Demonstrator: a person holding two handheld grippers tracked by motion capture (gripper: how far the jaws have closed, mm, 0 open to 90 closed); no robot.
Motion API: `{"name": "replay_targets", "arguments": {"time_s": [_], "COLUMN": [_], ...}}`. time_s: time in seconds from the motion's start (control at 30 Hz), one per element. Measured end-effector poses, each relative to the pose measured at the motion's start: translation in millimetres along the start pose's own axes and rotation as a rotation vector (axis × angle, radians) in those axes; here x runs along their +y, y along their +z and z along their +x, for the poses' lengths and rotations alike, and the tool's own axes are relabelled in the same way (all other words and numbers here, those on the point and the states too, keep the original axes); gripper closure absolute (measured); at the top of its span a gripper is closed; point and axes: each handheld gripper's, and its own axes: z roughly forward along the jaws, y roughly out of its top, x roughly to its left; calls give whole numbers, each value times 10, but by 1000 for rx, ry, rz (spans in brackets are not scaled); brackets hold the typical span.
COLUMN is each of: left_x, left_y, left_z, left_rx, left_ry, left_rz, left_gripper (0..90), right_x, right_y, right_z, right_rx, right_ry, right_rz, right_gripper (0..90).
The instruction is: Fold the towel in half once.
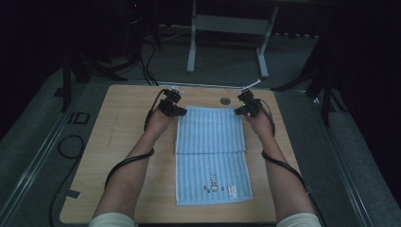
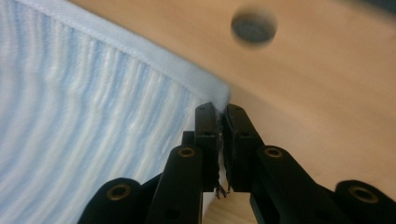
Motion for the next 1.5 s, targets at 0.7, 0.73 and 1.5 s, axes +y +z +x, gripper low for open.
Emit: {"name": "replay_targets", "arguments": {"time_s": [0.7, 0.73, 1.5], "left_x": [-763, -875, -1607], "left_y": [-1057, -1017, -881], "left_z": [-663, -713, -1170], "left_rx": [-151, -153, -348], "left_ry": [163, 167, 160], "left_rz": [-112, -105, 3], "left_gripper": [860, 860, 850], "right_x": [-767, -880, -1854], "right_y": [-1238, -1207, -1027], "right_z": [567, 602, 779], "right_rx": [87, 103, 238], "right_ry": [-222, -224, -163], "right_rz": [-264, -253, -160], "right_gripper": [848, 848, 848]}}
